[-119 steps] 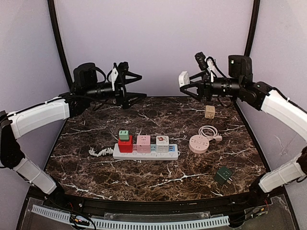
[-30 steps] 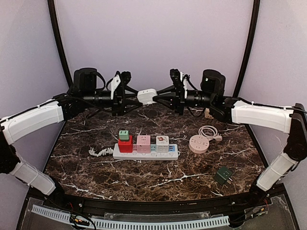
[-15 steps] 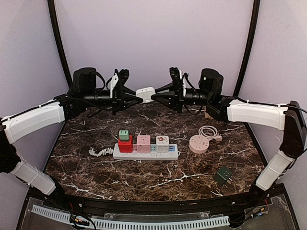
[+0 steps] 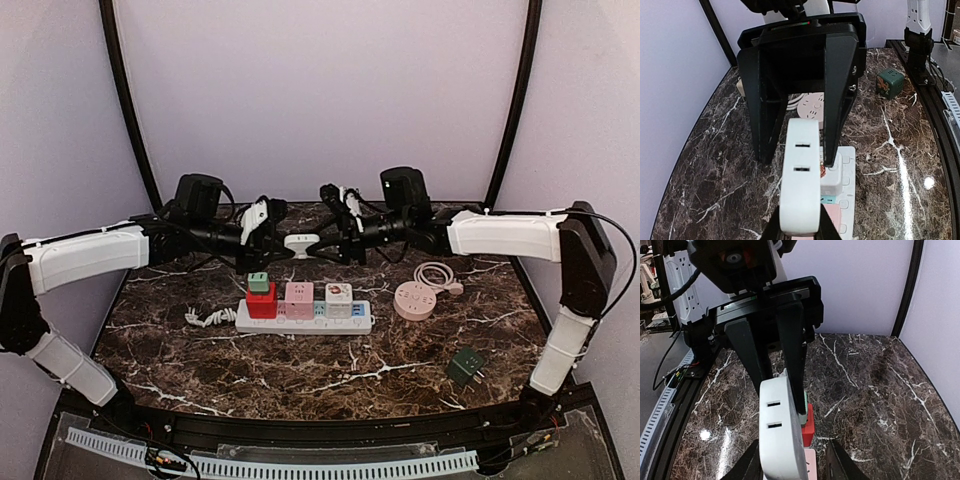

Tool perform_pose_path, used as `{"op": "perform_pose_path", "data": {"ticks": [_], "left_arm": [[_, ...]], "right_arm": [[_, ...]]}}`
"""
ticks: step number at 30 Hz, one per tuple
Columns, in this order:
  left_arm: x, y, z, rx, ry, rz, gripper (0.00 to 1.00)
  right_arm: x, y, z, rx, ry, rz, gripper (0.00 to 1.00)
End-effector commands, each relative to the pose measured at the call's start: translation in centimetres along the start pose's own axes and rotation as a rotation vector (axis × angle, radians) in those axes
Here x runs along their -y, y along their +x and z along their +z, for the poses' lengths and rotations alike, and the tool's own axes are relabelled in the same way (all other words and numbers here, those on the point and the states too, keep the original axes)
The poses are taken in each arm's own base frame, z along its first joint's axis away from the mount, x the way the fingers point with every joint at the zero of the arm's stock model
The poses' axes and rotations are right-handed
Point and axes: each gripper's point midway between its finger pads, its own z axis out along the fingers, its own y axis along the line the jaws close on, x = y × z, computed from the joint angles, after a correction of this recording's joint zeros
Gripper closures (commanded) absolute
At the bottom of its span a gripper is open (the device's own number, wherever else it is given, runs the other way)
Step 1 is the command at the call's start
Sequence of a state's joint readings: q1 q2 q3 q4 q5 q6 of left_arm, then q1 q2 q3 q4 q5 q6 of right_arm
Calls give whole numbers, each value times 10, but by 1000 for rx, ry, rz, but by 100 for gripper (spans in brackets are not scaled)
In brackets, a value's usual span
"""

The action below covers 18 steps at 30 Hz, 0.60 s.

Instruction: Insert the plug

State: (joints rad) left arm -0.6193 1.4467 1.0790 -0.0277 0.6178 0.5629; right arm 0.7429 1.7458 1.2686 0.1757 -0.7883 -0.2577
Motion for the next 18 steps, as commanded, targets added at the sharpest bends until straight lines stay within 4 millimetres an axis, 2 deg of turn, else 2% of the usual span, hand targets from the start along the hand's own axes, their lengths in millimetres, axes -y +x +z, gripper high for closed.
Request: {"op": "perform_pose_path", "data": {"ticks": [1,9,11,13,18], "left_arm": [[3,22,8,-20,17,-9,99],[5,55,20,-40,40,-26,99],[7,65,24,-50,47,-21,99],[9,73,28,-62,52,-26,99],[11,91,32,-99,50,-21,99]], "right_arm": [[-2,21,17,-48,-45,22,64],[-1,50,32,-99,-79,49,92],[-3,59,35,-116,-88,54,96],[-4,68,37,-140,-87,62,100],[-3,82,40,-172,-70,56,100]]}}
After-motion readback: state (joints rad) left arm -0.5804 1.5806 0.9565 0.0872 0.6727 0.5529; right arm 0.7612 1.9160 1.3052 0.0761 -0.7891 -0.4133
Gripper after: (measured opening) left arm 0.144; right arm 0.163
